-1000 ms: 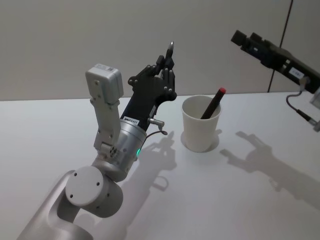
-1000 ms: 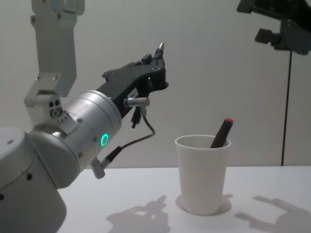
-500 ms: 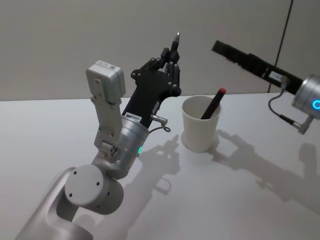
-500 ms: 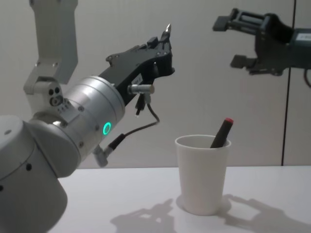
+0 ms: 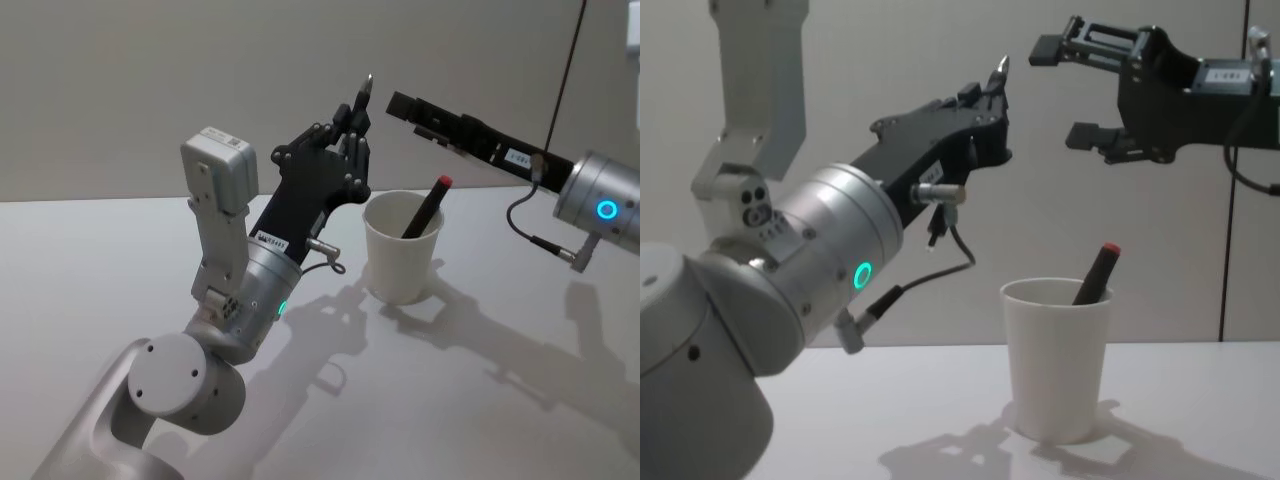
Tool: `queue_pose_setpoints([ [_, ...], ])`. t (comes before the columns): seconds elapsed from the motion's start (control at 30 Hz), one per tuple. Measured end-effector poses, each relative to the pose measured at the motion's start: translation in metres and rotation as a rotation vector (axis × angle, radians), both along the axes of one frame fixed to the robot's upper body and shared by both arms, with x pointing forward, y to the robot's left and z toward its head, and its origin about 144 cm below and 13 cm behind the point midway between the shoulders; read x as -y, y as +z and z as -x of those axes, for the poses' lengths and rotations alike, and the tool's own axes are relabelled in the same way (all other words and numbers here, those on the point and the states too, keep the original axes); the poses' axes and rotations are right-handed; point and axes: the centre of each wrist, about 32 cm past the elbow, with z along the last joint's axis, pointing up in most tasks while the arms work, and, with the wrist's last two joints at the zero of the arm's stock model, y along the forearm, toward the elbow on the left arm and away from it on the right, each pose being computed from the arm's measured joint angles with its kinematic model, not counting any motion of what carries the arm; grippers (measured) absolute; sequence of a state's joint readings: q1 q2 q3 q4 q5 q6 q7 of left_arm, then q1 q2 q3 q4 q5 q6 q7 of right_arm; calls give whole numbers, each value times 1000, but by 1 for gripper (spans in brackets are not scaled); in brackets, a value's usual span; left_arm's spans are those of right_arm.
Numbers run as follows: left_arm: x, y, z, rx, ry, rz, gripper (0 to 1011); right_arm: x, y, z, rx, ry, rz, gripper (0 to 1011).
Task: Place the pen into the pen holder.
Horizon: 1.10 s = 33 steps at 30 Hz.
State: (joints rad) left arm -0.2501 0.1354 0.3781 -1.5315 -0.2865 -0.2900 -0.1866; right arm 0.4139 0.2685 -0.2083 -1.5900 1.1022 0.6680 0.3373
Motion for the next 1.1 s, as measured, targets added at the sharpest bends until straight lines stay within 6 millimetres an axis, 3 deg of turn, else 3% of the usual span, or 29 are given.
queue_pose_setpoints([
  [0.6, 0, -11, 1, -41, -14, -21, 130, -1, 6, 4, 57, 25, -22, 1002],
  [1.1, 1, -13, 1, -44, -16, -33, 130, -11, 1, 2, 116, 4, 60, 1002],
])
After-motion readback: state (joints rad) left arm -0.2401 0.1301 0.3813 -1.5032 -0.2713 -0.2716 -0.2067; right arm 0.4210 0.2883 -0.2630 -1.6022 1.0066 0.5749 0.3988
